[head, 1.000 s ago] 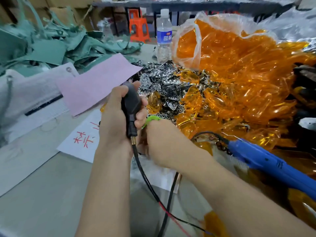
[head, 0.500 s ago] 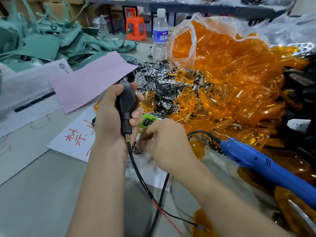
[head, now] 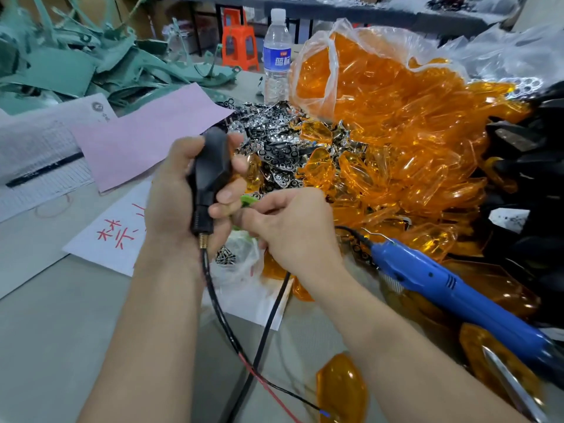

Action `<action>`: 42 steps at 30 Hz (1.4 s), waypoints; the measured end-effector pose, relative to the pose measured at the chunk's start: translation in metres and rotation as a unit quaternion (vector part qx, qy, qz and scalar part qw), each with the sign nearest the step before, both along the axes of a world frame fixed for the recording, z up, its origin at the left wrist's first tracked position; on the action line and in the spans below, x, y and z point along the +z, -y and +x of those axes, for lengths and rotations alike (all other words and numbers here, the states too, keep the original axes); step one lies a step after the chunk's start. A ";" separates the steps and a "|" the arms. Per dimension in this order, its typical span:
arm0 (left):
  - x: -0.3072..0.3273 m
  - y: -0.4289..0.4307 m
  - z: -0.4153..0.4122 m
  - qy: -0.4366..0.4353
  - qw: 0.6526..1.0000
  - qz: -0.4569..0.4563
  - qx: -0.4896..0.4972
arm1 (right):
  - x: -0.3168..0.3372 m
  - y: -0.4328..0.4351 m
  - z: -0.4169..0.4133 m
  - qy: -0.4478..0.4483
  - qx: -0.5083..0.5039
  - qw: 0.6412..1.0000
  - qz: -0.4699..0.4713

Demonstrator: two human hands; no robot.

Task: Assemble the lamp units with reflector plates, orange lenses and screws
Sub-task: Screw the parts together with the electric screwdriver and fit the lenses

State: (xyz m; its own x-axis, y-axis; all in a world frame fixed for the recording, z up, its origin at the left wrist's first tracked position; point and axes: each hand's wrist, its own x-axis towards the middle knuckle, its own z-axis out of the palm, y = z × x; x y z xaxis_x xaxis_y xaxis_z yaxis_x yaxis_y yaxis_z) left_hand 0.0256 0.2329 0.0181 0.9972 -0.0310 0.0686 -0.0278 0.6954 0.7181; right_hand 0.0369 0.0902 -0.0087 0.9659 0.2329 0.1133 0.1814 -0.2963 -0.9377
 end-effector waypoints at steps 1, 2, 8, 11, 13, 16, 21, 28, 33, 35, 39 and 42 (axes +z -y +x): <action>0.000 -0.006 -0.001 0.007 1.000 -0.010 -0.005 | 0.002 -0.005 0.002 -0.015 0.022 1.000 0.002; -0.001 -0.010 -0.001 0.010 1.000 -0.022 -0.007 | 0.004 -0.009 0.005 -0.036 0.043 0.998 0.008; -0.004 -0.002 0.004 -0.019 0.999 -0.028 0.003 | 0.022 0.016 0.014 -0.061 0.091 0.993 0.035; -0.010 0.021 0.007 -0.043 0.997 0.057 0.042 | 0.029 0.054 0.005 -0.023 0.016 0.996 0.085; -0.014 0.041 0.007 -0.055 0.990 0.115 0.055 | 0.034 0.077 -0.008 -0.005 -0.025 0.991 0.128; -0.019 0.073 0.006 -0.069 0.979 0.185 0.041 | 0.036 0.097 -0.027 0.019 -0.067 0.983 0.170; -0.029 0.101 -0.001 -0.076 0.934 0.336 0.093 | 0.031 0.104 -0.036 0.043 -0.074 0.984 0.154; -0.033 0.107 -0.005 -0.005 0.894 0.433 0.116 | 0.022 0.124 -0.032 0.090 -0.114 0.986 0.085; -0.033 0.108 -0.004 -0.001 0.920 0.384 0.085 | 0.021 0.130 -0.034 0.108 -0.117 0.982 0.104; -0.032 0.109 -0.005 0.013 0.926 0.371 0.069 | 0.022 0.129 -0.037 0.092 -0.108 0.981 0.132; -0.031 0.110 -0.008 0.025 0.928 0.366 0.074 | 0.025 0.129 -0.042 0.082 -0.082 0.980 0.160; -0.030 0.111 -0.009 0.016 0.920 0.384 0.082 | 0.026 0.127 -0.044 0.095 -0.070 0.980 0.162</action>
